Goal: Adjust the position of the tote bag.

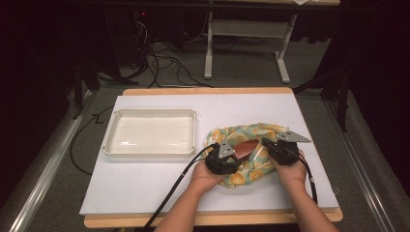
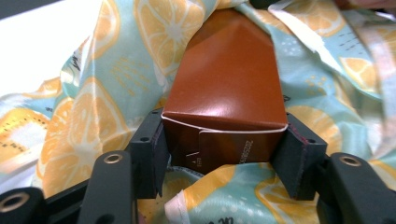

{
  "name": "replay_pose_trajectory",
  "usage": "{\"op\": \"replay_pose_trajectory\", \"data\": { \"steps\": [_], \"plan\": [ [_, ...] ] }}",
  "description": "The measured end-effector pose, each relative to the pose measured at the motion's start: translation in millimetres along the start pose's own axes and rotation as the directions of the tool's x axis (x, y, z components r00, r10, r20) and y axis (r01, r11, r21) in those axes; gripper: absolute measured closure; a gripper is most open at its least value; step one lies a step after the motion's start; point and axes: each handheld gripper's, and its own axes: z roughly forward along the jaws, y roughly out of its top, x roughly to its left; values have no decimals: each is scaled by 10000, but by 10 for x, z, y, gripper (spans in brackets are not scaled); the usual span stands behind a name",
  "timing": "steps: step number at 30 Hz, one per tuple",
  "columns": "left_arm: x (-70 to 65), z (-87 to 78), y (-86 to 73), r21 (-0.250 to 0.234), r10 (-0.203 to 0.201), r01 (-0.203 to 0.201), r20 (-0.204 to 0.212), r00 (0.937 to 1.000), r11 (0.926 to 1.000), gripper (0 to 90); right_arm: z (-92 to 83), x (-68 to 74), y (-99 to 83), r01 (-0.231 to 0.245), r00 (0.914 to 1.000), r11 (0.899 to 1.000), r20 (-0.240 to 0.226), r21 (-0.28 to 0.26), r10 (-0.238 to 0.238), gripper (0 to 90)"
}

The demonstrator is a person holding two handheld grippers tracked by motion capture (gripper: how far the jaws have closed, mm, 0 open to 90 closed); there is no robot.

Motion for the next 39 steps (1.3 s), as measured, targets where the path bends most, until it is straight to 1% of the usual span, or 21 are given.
{"op": "replay_pose_trajectory", "data": {
  "steps": [3, 5, 8, 11, 12, 14, 16, 17, 18, 19, 21, 23, 25, 27, 28, 29, 30, 31, 32, 35, 39],
  "plan": [
    [40, -87, -16, -630, -376, 387, 175, 9991, 9973, 442, -16, -9, 25, 100, 9990, 9999, 426, -141, -93, 900],
    [62, -123, -20, -861, -561, 583, 277, 9980, 9946, 444, -29, -43, 46, 20, 9983, 9999, 587, -161, -11, 900],
    [114, -203, -20, -1387, -994, 1038, 383, 9943, 9849, 447, -20, -73, 64, 73, 9967, 9999, 806, 132, -83, 900],
    [122, -273, 19, -1558, -862, 885, 211, 9961, 9838, 447, -28, -99, 49, 36, 9959, 9996, 907, 267, -60, 900],
    [124, -296, 36, -1629, -858, 867, 124, 9962, 9828, 447, -47, -105, 50, 4, 9962, 9998, 866, 187, -20, 894],
    [139, -334, 65, -1737, -948, 968, 194, 9953, 9800, 448, -108, -84, 76, 3, 9968, 10000, 805, -40, 0, 864],
    [128, -337, 81, -1688, -872, 875, 94, 9961, 9818, 448, -189, -11, 121, -58, 9991, 9993, 423, -365, 74, 814],
    [118, -331, 86, -1588, -768, 757, -5, 9970, 9844, 448, -221, 51, 147, 46, 9996, 9986, 276, -525, -31, 784],
    [110, -322, 87, -1571, -795, 781, -29, 9968, 9845, 448, -239, 121, 166, 129, 9999, 9978, -30, -655, -131, 748],
    [107, -314, 86, -1592, -878, 862, -29, 9961, 9835, 448, -240, 197, 175, 141, 9992, 9975, -355, -689, -166, 704],
    [95, -314, 94, -1683, -1003, 982, -40, 9949, 9808, 448, -177, 328, 162, 182, 9968, 9994, -767, -294, -204, 628],
    [74, -333, 105, -1847, -993, 957, -104, 9950, 9781, 448, -78, 383, 107, 372, 9993, 9990, 21, 247, -373, 550],
    [66, -362, 108, -1982, -970, 924, -138, 9952, 9758, 449, -15, 345, 60, 158, 9985, 9990, 510, 430, -180, 494],
    [82, -381, 95, -1997, -1030, 991, -91, 9946, 9748, 451, 40, 262, 37, -286, 9986, 9973, 475, 683, 254, 476],
    [87, -388, 84, -2056, -1034, 994, -88, 9946, 9736, 451, 77, 230, 26, -379, 9980, 9951, 530, 917, 331, 495],
    [88, -395, 75, -2093, -1058, 1020, -72, 9944, 9725, 452, 112, 199, 9, -399, 9984, 9930, 434, 1110, 352, 583],
    [90, -403, 69, -2089, -1075, 1058, 33, 9942, 9722, 452, 143, 169, -9, -279, 9994, 9915, 220, 1271, 253, 731],
    [86, -411, 64, -2137, -1068, 1069, 119, 9942, 9710, 452, 164, 154, -22, -94, 9995, 9897, 303, 1430, 51, 846],
    [78, -430, 60, -2199, -996, 1002, 138, 9949, 9704, 453, 173, 139, -29, 24, 9988, 9885, 486, 1512, -99, 898],
    [88, -490, 39, -2352, -973, 1021, 320, 9947, 9666, 454, 179, 72, -38, 266, 9945, 9885, 960, 1492, -412, 900],
    [91, -562, -17, -2548, -740, 837, 477, 9961, 9634, 454, 168, -76, -37, 107, 9909, 9898, 1315, 1418, -296, 900]
  ]
}}
